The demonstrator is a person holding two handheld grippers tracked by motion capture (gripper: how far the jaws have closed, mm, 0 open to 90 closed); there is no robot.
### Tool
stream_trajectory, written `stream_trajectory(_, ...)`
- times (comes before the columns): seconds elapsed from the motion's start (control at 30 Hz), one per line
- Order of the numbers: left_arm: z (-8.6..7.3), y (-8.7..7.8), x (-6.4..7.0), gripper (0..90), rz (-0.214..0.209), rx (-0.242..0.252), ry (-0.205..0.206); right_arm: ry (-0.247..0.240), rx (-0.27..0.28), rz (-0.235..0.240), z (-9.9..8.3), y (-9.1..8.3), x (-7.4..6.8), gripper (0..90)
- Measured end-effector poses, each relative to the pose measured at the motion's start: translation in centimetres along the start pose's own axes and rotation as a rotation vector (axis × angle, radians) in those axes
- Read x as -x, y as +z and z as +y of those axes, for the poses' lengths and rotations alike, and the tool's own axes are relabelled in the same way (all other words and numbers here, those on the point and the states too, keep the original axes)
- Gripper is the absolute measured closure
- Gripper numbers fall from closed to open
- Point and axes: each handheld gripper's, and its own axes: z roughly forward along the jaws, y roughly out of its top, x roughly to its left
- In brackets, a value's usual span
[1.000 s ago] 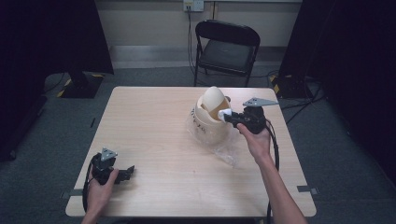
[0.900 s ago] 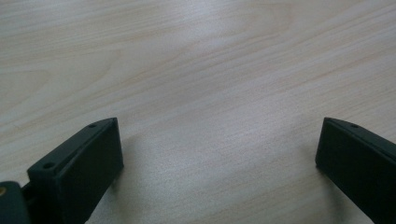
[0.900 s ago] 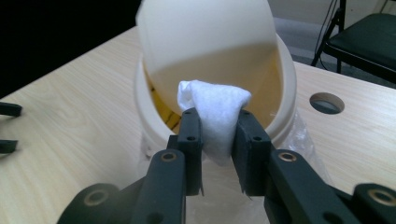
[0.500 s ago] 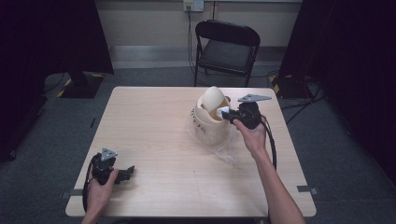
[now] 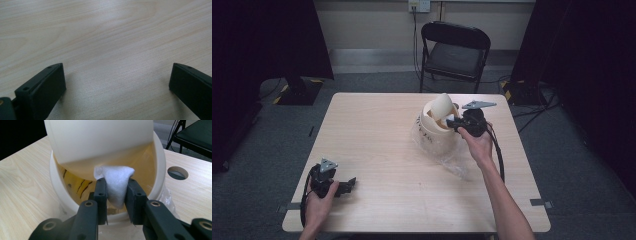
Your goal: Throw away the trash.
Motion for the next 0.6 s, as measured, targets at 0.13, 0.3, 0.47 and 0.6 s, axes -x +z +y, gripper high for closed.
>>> stream_trajectory(0.13,0.0,0.0,0.0,0.1,0.0,0.0,0.0,-0.005,-0.028,0.006,0.1,0.7,-0.4,72.0)
stream_trajectory(0.3,0.0,0.0,0.0,0.1,0.0,0.0,0.0,-0.014,-0.054,0.001,0.3,1.6,-0.6,71.1)
stream_trajectory(0.47,0.0,0.0,0.0,0.1,0.0,0.0,0.0,-0.018,-0.071,0.002,0.6,1.9,-0.5,64.8)
stream_trajectory(0.6,0.0,0.0,0.0,0.1,0.0,0.001,0.0,-0.035,-0.085,-0.01,0.6,2.1,-0.9,63.4)
